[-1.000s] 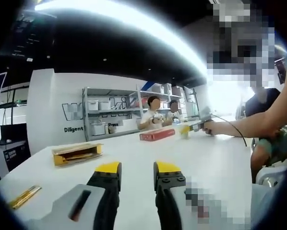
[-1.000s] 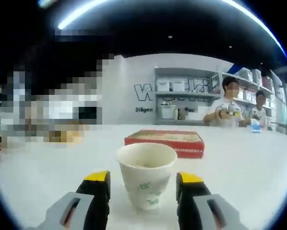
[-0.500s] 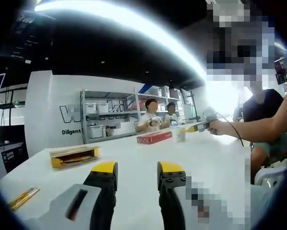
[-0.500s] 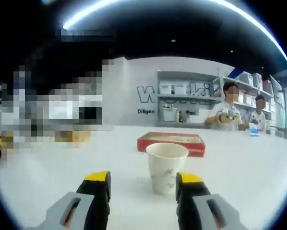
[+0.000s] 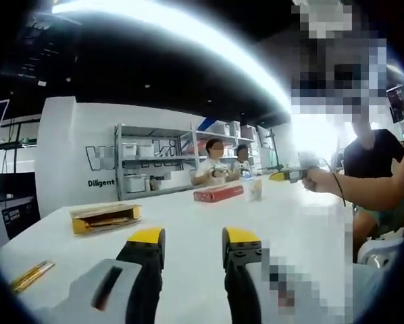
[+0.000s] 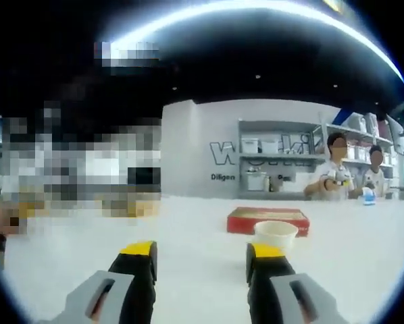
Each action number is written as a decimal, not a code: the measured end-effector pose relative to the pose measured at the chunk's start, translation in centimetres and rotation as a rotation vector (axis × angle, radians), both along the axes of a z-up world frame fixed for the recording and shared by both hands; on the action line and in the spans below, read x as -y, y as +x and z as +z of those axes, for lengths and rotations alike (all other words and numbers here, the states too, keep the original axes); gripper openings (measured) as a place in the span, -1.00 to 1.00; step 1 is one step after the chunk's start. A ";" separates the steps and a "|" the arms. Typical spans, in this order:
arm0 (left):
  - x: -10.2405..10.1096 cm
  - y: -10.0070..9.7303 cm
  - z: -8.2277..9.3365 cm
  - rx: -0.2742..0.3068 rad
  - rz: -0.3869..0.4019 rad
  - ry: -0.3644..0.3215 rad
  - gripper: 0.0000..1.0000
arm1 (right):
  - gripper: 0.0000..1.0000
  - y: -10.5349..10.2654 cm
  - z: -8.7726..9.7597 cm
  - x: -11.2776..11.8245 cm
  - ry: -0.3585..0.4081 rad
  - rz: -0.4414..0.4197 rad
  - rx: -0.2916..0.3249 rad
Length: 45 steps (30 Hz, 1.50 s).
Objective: Tear open the coffee pouch, take out the coffee, and pour the coffee from the pouch into the cup
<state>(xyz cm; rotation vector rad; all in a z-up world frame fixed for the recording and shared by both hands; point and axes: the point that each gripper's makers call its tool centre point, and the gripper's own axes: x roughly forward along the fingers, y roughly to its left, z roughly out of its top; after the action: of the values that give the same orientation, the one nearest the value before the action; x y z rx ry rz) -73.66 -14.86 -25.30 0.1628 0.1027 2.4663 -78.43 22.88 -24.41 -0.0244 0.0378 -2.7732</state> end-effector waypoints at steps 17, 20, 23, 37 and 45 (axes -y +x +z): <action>0.1 2.4 0.6 0.029 0.023 0.054 0.11 | 0.07 4.4 1.0 4.9 0.020 0.098 -0.131; -0.4 3.7 0.6 0.037 0.021 0.039 0.20 | -0.02 5.7 1.3 5.3 0.031 0.100 -0.145; -0.8 5.4 1.1 0.042 0.023 0.031 0.12 | -0.06 7.2 1.0 5.8 0.037 0.099 -0.128; -0.3 11.3 2.7 0.032 0.086 0.013 0.19 | 0.16 14.6 3.3 8.7 0.043 0.140 -0.209; -0.8 13.3 2.0 0.041 0.077 0.029 0.20 | 0.16 17.0 3.5 9.5 0.009 0.146 -0.224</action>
<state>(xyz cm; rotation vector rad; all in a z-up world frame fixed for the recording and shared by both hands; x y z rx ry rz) -60.38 -14.06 -23.31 0.1231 0.0563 2.5476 -61.39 13.34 -20.87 -0.3229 0.1021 -2.6118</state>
